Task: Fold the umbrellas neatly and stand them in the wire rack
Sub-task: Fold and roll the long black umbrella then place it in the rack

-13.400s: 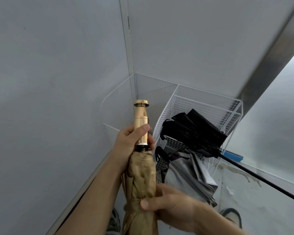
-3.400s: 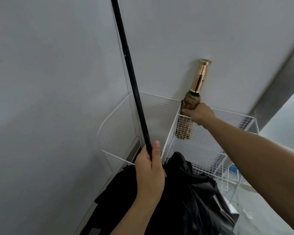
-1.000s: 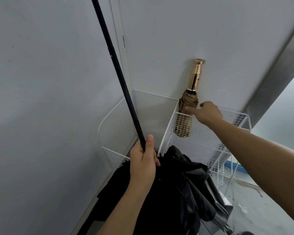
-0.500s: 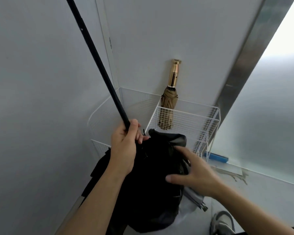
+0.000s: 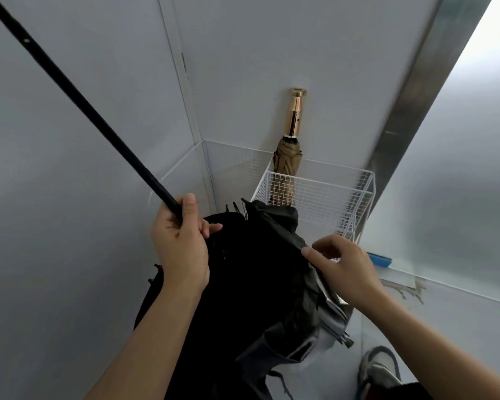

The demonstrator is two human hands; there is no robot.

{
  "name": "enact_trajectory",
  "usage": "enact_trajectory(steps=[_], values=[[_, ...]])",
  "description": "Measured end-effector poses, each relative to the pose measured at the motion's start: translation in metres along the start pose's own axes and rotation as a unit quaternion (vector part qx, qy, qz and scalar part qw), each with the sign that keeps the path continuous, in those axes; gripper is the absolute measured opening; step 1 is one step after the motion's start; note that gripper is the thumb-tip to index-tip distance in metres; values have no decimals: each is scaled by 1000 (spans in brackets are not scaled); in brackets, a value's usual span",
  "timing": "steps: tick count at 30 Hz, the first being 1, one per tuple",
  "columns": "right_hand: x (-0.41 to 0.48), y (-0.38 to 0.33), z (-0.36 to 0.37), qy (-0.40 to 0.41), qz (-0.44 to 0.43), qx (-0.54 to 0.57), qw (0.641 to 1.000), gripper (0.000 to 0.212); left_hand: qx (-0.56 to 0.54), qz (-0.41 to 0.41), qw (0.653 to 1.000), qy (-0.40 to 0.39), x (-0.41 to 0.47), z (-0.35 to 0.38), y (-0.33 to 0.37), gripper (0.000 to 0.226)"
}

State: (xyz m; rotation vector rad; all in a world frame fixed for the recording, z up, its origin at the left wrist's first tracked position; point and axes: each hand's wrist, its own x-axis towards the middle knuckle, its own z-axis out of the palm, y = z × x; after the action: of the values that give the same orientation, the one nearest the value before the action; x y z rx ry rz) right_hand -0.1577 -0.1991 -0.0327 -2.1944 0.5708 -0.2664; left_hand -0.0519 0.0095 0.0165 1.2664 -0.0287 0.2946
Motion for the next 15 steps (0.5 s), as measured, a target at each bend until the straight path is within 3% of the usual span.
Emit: enact_trajectory(steps=[4, 6, 8, 10, 12, 15], values=[[4, 2, -5, 20, -3, 107, 994, 14, 0, 11, 1000, -13, -10, 0, -1, 21], [9, 4, -6, -22, -22, 131, 991, 14, 6, 13, 1000, -26, -16, 2, -1, 21], [8, 5, -1, -79, -46, 140, 986, 21, 9, 14, 999, -32, -22, 2, -3, 20], [1, 3, 5, -106, -59, 144, 982, 11, 13, 18, 999, -33, -25, 0, -4, 20], [-8, -1, 10, -132, -60, 147, 978, 27, 17, 24, 999, -27, -27, -3, -6, 21], [-19, -1, 11, -184, -61, 90, 977, 29, 14, 30, 999, -19, -28, -5, -10, 22]])
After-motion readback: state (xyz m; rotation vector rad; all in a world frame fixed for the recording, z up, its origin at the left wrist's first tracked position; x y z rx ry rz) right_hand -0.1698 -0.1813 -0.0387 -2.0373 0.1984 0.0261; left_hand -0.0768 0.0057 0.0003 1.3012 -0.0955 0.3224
